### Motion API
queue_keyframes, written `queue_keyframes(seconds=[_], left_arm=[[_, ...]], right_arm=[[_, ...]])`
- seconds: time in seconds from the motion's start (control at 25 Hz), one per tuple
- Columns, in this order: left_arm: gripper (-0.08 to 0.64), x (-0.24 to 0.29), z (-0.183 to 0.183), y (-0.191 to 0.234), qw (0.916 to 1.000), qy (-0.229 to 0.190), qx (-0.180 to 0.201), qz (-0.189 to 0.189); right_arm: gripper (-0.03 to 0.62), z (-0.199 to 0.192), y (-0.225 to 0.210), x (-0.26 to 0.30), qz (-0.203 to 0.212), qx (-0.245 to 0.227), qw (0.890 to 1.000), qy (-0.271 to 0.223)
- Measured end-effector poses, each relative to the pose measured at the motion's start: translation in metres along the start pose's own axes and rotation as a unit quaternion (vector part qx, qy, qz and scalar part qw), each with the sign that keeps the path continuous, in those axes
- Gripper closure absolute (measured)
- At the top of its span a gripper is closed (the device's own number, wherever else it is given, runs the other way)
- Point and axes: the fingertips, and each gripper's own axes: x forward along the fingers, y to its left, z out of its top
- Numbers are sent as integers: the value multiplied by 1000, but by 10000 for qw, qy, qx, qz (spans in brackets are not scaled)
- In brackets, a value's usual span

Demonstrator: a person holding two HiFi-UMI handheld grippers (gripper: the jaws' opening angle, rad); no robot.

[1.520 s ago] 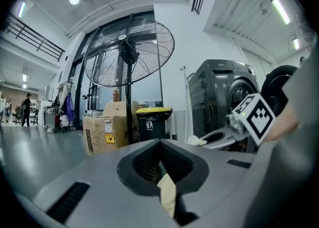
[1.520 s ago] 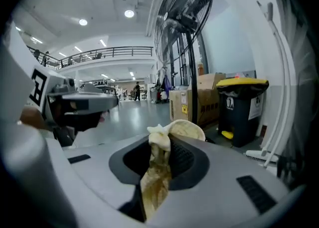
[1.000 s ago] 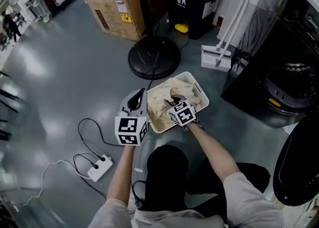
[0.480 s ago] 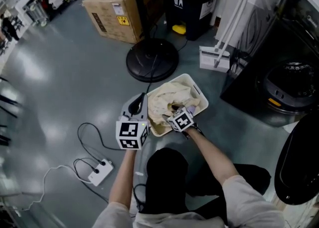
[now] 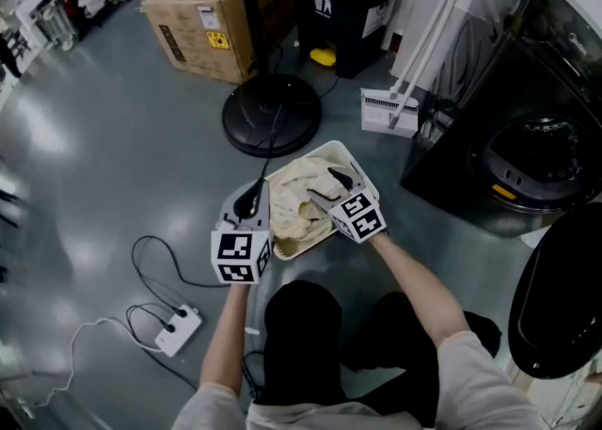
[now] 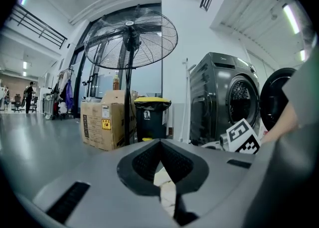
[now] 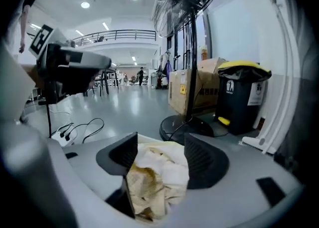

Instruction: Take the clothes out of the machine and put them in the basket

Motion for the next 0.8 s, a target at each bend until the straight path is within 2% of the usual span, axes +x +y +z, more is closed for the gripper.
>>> queue_keyframes(seconds=[0.16,0.28,0.52,0.8], left_arm=[[541,5,-1,-14,9999,-14,-13,-144],[541,13,0,-26,9996,-15,33,-266],[541,28,0,-49,9987,-12,-15,-512],[541,43,33,-91,9959,-145,287,-851]], right_arm=[[495,11,-48,-30,-636,-55,9980,33],[561,14,-77,-54,-854,-19,9963,107],[568,26,-111,-104,-1077,72,9941,49],[568,40,-162,-187,-1748,508,9830,-251]])
